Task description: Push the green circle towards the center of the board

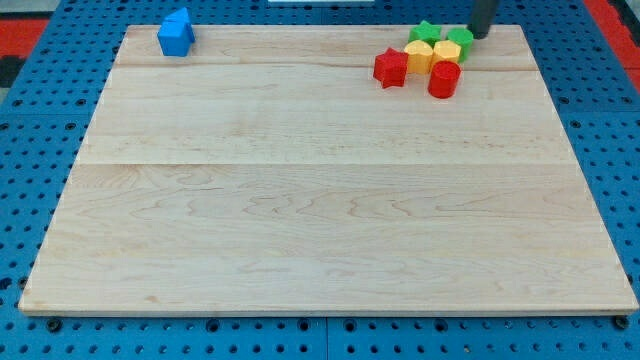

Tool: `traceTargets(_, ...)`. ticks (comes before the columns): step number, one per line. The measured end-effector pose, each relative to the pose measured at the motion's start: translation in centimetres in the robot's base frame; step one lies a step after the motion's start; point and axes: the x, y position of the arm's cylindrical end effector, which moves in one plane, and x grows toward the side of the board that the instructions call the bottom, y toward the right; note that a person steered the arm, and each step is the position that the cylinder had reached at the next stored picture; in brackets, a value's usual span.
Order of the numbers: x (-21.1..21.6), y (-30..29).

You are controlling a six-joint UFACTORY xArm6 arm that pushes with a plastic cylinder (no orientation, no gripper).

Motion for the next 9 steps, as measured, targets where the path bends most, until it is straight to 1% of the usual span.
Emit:
traceTargets(1,0.7,-2.2)
traceTargets(2,4.7,-4.3)
traceTargets(3,6.2,-4.9)
traceTargets(5,6.2,-4.3)
traceTargets(6,7.0,-6.3)
traceTargets(7,10.4,-11.6)
traceTargets(8,12.5,-16.5)
traceTargets(9,13.0,-20.3)
